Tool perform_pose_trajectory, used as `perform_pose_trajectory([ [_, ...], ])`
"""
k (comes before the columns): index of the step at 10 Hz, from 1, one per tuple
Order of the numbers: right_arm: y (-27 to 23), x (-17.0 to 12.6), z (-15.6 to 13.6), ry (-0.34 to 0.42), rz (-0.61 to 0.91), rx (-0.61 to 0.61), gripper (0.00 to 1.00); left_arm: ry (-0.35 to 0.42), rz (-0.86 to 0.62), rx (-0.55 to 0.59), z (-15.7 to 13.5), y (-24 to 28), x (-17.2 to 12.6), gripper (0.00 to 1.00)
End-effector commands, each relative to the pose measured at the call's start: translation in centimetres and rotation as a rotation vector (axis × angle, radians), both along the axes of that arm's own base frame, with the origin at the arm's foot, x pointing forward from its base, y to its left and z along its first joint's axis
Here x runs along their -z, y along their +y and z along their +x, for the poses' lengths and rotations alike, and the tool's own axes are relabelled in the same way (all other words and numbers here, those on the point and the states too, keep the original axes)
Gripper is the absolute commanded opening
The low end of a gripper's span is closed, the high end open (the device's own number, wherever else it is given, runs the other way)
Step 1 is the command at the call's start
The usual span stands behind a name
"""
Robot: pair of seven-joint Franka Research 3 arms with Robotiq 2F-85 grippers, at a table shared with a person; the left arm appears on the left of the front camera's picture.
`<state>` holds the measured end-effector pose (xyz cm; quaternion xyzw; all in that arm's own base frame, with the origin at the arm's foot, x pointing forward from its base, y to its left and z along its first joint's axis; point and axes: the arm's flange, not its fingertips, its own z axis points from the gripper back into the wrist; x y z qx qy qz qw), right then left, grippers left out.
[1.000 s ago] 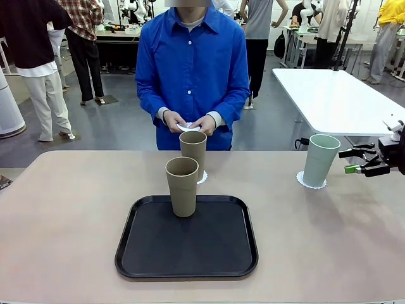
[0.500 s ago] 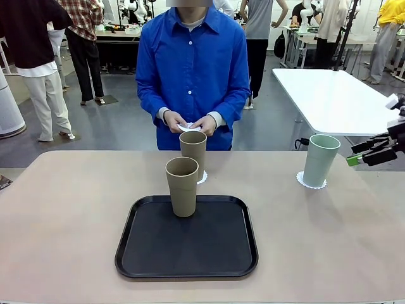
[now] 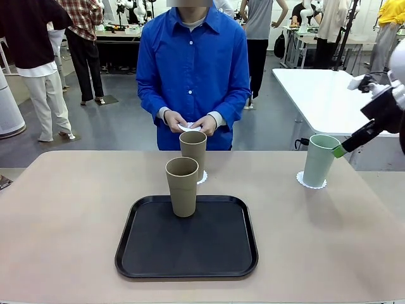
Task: Place coasters on the table and set cups on them.
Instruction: Take one Reusable plastic cup from the Flat Tray and place it on a coaster set by the human.
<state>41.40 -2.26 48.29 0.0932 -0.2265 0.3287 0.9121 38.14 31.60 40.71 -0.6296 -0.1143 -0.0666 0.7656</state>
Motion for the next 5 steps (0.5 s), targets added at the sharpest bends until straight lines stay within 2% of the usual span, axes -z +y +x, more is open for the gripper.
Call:
perform_pose_trajectory([
  [1,2.1,-1.3,0.3,0.122,-0.118,0.080,1.00,-0.002,-0.003,0.001,-0.2,0.1,-0.3,1.00],
  [2,2.9,-2.1,0.6,0.135,-0.152,0.105,1.00,-0.002,-0.003,0.001,-0.2,0.1,-0.3,1.00],
  [3,3.9,-1.7,1.1,0.157,-0.184,0.151,1.00,-0.002,-0.003,0.001,-0.2,0.1,-0.3,1.00],
  [4,2.1,-0.7,0.2,0.073,-0.123,0.087,1.00,-0.002,-0.003,0.001,-0.2,0.1,-0.3,1.00],
  [5,2.1,-0.7,0.2,0.073,-0.123,0.087,1.00,-0.002,-0.003,0.001,-0.2,0.1,-0.3,1.00],
])
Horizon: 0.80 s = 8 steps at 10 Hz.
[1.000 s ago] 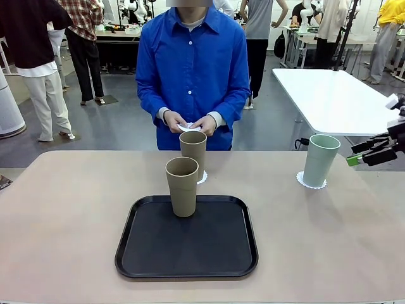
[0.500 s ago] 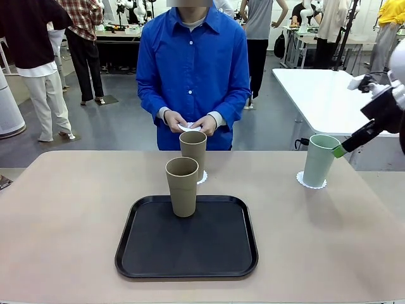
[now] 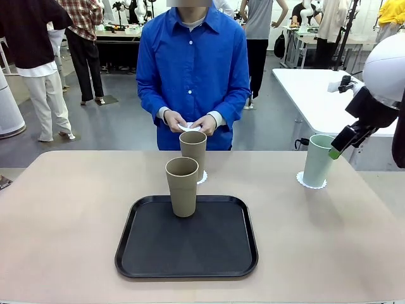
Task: Place coasters on the table and set cups on them.
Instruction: Take one Reusable plastic cup from the Flat Tray and place it on a coaster set by the human.
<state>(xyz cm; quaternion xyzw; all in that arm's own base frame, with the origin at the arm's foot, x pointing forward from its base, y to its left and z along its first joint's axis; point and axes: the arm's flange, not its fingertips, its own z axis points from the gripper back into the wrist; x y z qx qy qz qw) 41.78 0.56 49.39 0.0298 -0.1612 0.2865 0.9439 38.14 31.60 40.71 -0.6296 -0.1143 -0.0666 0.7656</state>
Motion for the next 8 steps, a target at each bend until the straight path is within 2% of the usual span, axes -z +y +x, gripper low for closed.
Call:
perform_pose_trajectory([
  [1,-0.74,0.42,-0.18,-0.026,0.023,-0.028,1.00,-0.002,-0.003,0.001,-0.22,0.12,-0.26,1.00],
  [8,-0.74,0.42,-0.18,-0.026,0.023,-0.028,1.00,-0.002,-0.003,0.001,-0.22,0.12,-0.26,1.00],
])
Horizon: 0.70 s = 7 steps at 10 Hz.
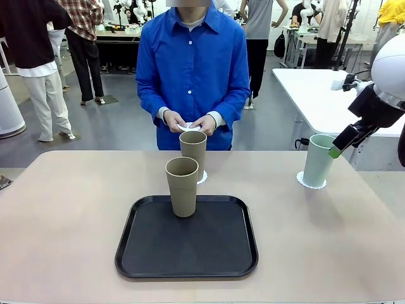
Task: Place coasters on the table and set cups on them.
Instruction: Take one Reusable plastic cup from the Flat Tray and place it on a coaster set by the human.
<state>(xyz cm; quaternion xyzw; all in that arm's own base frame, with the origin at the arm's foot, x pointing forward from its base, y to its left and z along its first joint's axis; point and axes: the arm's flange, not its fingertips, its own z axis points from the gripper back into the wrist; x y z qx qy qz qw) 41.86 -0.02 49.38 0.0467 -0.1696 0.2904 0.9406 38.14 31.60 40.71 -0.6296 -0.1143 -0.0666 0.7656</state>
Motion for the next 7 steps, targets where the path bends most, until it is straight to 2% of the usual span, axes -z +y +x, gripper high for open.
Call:
perform_pose_trajectory([
  [1,-0.2,0.4,-0.3,-0.019,-0.013,-0.013,1.00,-0.002,-0.003,0.001,-0.2,0.1,-0.3,1.00],
  [4,0.0,0.0,0.0,0.000,0.000,0.000,1.00,-0.002,-0.003,0.001,-0.2,0.1,-0.3,1.00],
  [6,-0.9,-2.5,-4.8,0.179,-0.027,0.205,1.00,-0.002,-0.003,0.001,-0.2,0.1,-0.3,1.00],
  [7,0.0,-4.2,-7.4,0.196,-0.063,0.217,1.00,-0.002,-0.003,0.001,-0.2,0.1,-0.3,1.00],
])
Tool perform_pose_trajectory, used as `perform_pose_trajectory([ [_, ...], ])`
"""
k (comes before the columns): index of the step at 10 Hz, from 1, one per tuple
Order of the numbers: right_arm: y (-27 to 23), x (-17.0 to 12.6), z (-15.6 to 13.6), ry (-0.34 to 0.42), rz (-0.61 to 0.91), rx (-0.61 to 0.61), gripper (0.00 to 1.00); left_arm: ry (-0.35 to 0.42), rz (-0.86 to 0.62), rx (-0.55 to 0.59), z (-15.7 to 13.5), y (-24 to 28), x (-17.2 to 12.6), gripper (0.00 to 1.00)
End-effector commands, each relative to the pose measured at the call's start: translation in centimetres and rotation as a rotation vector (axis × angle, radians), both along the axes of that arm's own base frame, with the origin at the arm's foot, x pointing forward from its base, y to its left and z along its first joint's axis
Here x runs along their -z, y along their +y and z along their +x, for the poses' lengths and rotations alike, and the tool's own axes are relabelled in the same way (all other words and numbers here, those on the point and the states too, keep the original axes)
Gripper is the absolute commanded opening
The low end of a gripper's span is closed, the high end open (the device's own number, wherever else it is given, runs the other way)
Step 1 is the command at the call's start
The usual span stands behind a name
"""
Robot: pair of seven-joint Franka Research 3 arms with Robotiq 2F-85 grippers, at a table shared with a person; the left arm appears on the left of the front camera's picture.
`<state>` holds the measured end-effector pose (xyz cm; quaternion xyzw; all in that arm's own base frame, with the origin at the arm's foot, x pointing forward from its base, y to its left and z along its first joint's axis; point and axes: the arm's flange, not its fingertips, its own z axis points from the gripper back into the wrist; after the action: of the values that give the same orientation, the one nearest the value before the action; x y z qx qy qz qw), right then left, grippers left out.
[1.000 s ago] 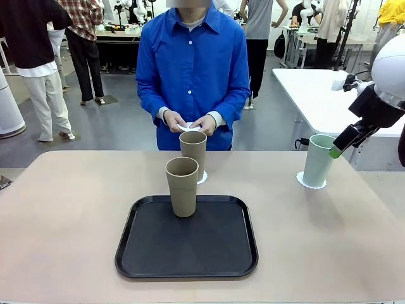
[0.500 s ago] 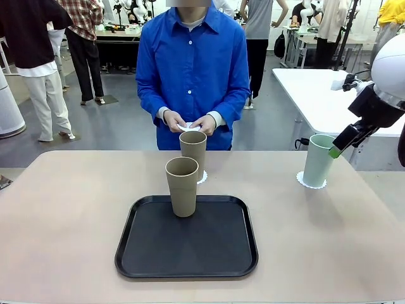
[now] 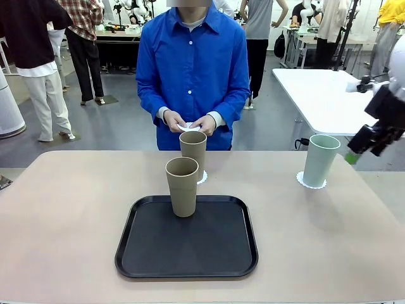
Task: Place coasters on the table and set cups on them.
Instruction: Take one Reusable plastic cup from the Flat Tray and place it on a coaster set by the human.
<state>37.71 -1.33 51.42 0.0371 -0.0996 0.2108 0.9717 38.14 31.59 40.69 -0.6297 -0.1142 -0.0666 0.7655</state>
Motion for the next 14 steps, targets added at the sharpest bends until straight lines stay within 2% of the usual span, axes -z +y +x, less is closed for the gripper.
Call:
perform_pose_trajectory([
  [1,1.6,-4.1,-6.0,0.002,-0.092,0.089,1.00,-0.002,-0.003,0.001,-0.2,0.1,-0.3,1.00],
  [2,1.6,-5.0,-8.1,-0.006,-0.065,0.097,1.00,-0.002,-0.003,0.001,-0.2,0.1,-0.3,1.00],
  [3,1.8,-5.1,-9.2,-0.089,-0.006,-0.019,1.00,-0.002,-0.003,0.001,-0.2,0.1,-0.3,1.00],
  [4,0.8,-4.2,-5.7,0.016,-0.053,0.081,1.00,-0.002,-0.003,0.001,-0.2,0.1,-0.3,1.00],
  [5,1.3,-6.0,-8.2,-0.023,-0.047,0.061,1.00,-0.002,-0.003,0.001,-0.2,0.1,-0.3,1.00],
  [6,-2.3,-4.8,-6.3,0.012,0.143,0.074,1.00,-0.002,-0.003,0.001,-0.2,0.1,-0.3,1.00],
  [7,-5.9,-4.5,-5.5,0.105,0.397,-0.001,1.00,-0.002,-0.003,0.001,-0.2,0.1,-0.3,1.00],
  [8,-10.2,-4.8,-5.2,0.125,0.698,-0.045,1.00,-0.002,-0.003,0.001,-0.2,0.1,-0.3,1.00],
  [9,-14.3,-4.6,-5.1,0.108,0.895,-0.030,1.00,-0.002,-0.003,0.001,-0.2,0.1,-0.3,1.00],
  [11,-19.5,-2.2,-6.4,0.053,1.154,-0.027,1.00,-0.002,-0.003,0.001,-0.2,0.1,-0.3,1.00],
  [12,-21.7,-0.7,-7.1,0.042,1.241,0.035,1.00,-0.002,-0.003,0.001,-0.2,0.1,-0.3,1.00],
  [14,-24.4,1.4,-7.6,0.073,1.347,0.052,1.00,-0.002,-0.003,0.001,-0.2,0.1,-0.3,1.00],
])
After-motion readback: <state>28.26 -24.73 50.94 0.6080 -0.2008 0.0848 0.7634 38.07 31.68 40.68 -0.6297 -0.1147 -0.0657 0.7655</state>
